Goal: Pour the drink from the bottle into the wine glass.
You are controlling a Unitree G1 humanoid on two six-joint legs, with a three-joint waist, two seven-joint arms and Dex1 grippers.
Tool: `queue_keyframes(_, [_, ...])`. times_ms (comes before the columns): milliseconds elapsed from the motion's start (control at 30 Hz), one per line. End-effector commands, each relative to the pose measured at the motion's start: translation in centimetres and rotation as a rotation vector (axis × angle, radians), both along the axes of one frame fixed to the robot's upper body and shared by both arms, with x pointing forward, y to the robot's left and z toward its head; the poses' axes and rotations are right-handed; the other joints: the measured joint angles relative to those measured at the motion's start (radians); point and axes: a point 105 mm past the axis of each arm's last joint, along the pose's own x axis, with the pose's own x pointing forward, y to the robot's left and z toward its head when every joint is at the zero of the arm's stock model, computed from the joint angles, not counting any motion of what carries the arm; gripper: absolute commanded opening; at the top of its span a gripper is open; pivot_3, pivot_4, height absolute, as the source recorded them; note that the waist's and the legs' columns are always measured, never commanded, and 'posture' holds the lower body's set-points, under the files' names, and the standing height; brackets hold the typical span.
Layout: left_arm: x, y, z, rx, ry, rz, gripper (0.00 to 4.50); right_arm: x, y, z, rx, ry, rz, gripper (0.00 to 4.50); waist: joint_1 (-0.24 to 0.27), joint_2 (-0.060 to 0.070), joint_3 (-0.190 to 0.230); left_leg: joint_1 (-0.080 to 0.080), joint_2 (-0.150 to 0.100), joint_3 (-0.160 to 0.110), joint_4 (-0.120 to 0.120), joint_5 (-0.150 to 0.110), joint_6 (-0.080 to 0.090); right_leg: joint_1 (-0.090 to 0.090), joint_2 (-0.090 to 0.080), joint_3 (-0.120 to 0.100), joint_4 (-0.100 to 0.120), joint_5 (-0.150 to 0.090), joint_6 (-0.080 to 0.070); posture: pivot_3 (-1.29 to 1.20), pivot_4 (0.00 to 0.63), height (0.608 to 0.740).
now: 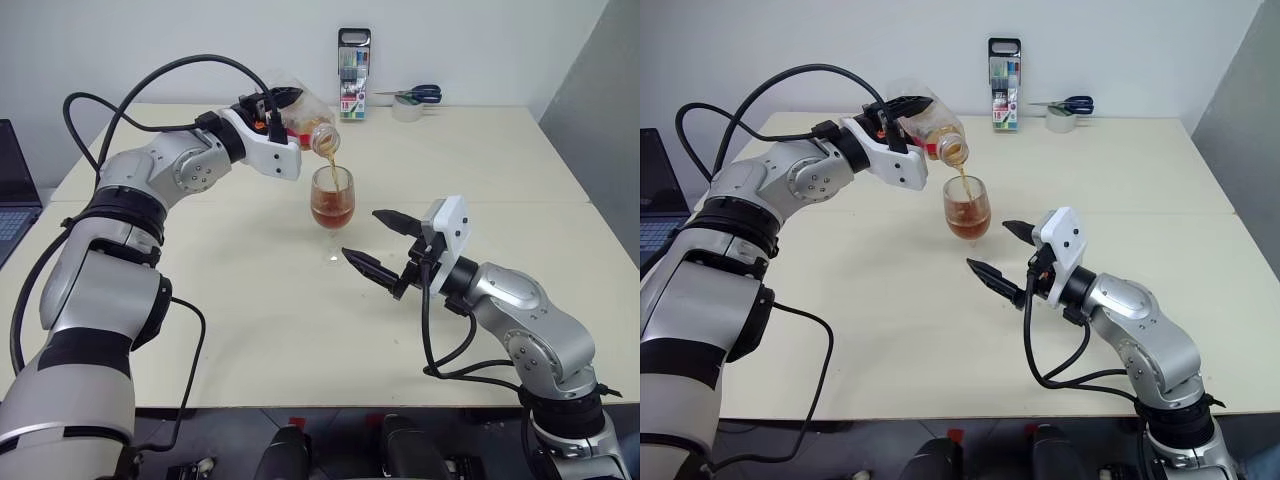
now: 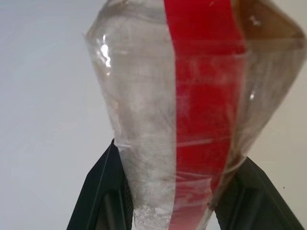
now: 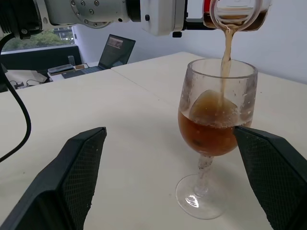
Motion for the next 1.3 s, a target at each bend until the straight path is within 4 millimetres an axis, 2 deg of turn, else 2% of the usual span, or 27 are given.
queue_keyframes(33, [-0.3, -0.1, 2.4, -0.023, -0.065, -0.005, 1.69, -0.8, 0.3, 1.3, 0.018, -0.057, 0.023, 4.5, 0.0, 0.0, 0.0, 0.0, 0.0, 0.0, 0.0, 0.0, 0.0, 0.0, 0.0, 0.0, 0.0, 0.0, 0.0, 0.0, 0.15, 0.74])
queue_keyframes(600, [-0.2, -0.4, 0.5, -0.169, 0.085, -0.033, 1.69, -0.6, 0.3, 1.7, 0.014, -0.081, 0.016, 4.5, 0.0, 0.0, 0.0, 0.0, 0.0, 0.0, 0.0, 0.0, 0.0, 0.0, 0.0, 0.0, 0.001, 0.0, 0.0, 0.0, 0.15, 0.74])
queue_keyframes(800, [0.2, -0.1, -0.1, -0.468, 0.285, -0.044, 1.69, -0.5, 0.6, 2.7, 0.033, -0.137, 0.016, 4.5, -0.002, 0.0, 0.0, 0.0, 0.0, 0.0, 0.001, 0.0, 0.0, 0.0, -0.001, 0.0, 0.002, 0.0, 0.0, 0.0, 0.15, 0.74])
queue_keyframes(967, [0.1, 1.5, -0.8, -0.785, 0.453, -0.041, 1.69, -1.2, 1.5, 2.1, -0.035, -0.135, 0.081, 4.5, -0.008, 0.0, 0.0, 0.0, 0.0, -0.001, 0.001, 0.0, 0.0, 0.0, 0.0, 0.0, 0.003, 0.0, 0.0, 0.0, 0.15, 0.74])
queue_keyframes(1067, [-0.1, 3.7, -2.6, -1.034, 0.582, -0.005, 1.69, -1.6, 1.9, 1.3, -0.094, -0.11, 0.124, 4.5, -0.014, 0.0, -0.001, 0.001, 0.0, -0.001, 0.001, 0.0, 0.0, 0.0, 0.0, 0.0, 0.004, 0.0, 0.0, 0.0, 0.15, 0.74])
queue_keyframes(1200, [-1.3, 6.5, -6.6, -1.239, 0.705, 0.084, 1.69, -1.0, 2.1, 1.1, -0.115, -0.094, 0.108, 4.5, -0.025, 0.0, -0.001, 0.003, 0.001, -0.001, 0.001, 0.0, 0.0, 0.0, 0.0, 0.001, 0.006, 0.0, 0.0, 0.0, 0.15, 0.74])
queue_keyframes(1300, [-2.1, 7.8, -8.5, -1.331, 0.75, 0.131, 1.69, -0.6, 2.0, 1.1, -0.123, -0.096, 0.1, 4.5, -0.025, 0.0, -0.001, 0.003, 0.002, -0.001, 0.002, 0.0, 0.0, 0.0, 0.0, 0.0, 0.008, 0.0, 0.0, 0.0, 0.15, 0.74])
